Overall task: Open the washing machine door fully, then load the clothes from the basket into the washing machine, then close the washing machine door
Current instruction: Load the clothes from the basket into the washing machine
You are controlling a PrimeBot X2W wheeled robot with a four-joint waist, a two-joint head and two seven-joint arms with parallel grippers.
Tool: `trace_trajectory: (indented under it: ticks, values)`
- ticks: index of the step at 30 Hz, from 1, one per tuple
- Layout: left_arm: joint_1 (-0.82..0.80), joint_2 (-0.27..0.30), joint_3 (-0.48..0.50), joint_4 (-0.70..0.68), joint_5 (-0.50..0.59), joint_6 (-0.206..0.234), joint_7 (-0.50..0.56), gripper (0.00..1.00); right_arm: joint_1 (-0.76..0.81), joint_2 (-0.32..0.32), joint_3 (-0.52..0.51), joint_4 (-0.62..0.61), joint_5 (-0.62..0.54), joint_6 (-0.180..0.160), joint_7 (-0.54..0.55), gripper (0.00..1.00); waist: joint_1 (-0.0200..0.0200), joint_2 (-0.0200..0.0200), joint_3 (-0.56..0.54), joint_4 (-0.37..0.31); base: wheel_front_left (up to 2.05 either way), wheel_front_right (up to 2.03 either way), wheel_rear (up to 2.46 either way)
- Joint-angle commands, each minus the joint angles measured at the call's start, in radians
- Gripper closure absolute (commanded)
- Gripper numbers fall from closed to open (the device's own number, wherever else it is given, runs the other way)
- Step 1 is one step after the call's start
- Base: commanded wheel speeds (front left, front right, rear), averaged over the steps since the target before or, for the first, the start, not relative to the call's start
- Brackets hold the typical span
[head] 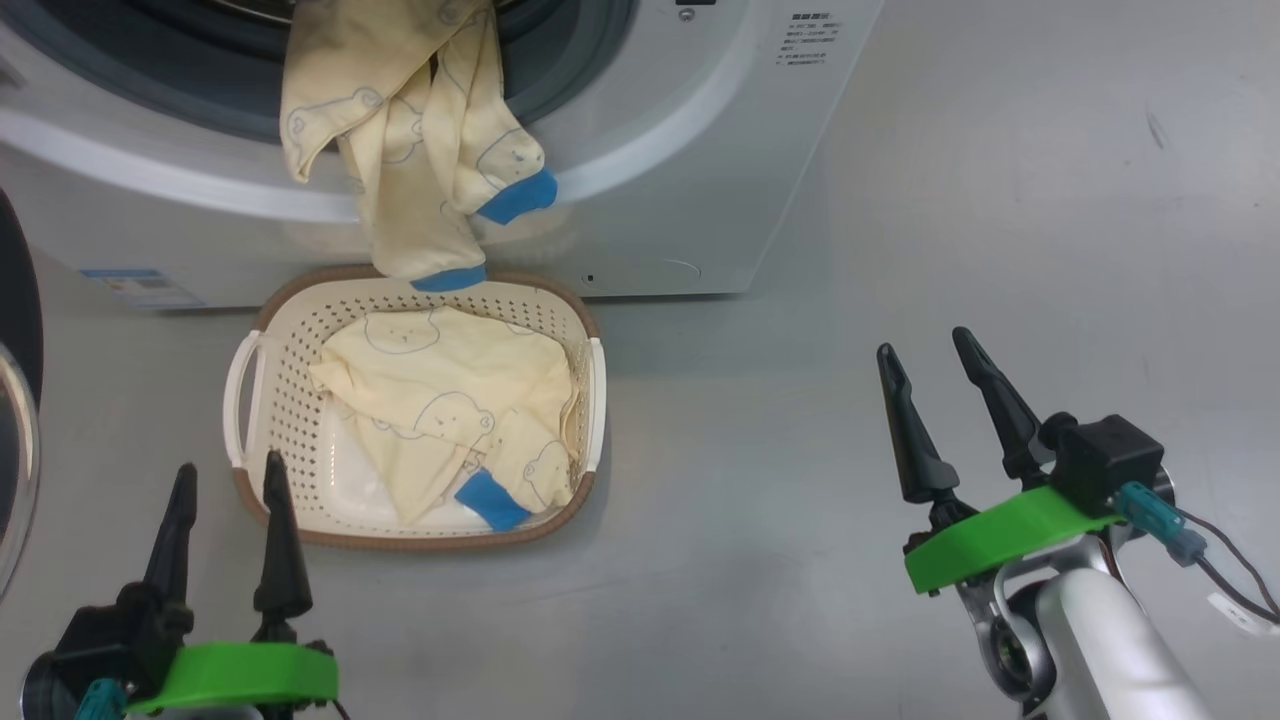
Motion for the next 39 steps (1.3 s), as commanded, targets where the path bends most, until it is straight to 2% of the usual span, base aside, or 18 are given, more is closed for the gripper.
trace_trajectory:
  ticks: [1,17,33,39]
  values:
    - [0.002,0.005,0.043,-0.039,0.002,-0.001,-0.01,0.0,0.012,-0.01,0.02,-0.031,-0.001,0.002,-0.006,0.0,0.0001,-0.0001,-0.002,-0.003,0.0,0.0,0.0]
    - [0.087,-0.023,0.073,-0.093,-0.011,-0.023,-0.01,0.0,0.04,-0.01,0.001,-0.048,-0.009,0.002,-0.006,0.0,0.0001,-0.0001,-0.02,-0.019,0.0,0.0,0.0]
    - [0.056,-0.025,0.102,-0.094,-0.007,-0.026,-0.01,0.0,0.04,-0.01,0.009,-0.05,0.002,0.002,-0.006,0.0,0.0001,-0.0001,-0.01,-0.05,0.0,0.0,0.0]
    - [-0.006,-0.025,0.065,-0.064,-0.02,-0.026,-0.01,0.0,0.03,-0.01,0.016,-0.053,0.007,0.002,-0.006,0.0,0.0001,-0.0001,0.01,-0.062,0.0,0.0,0.0]
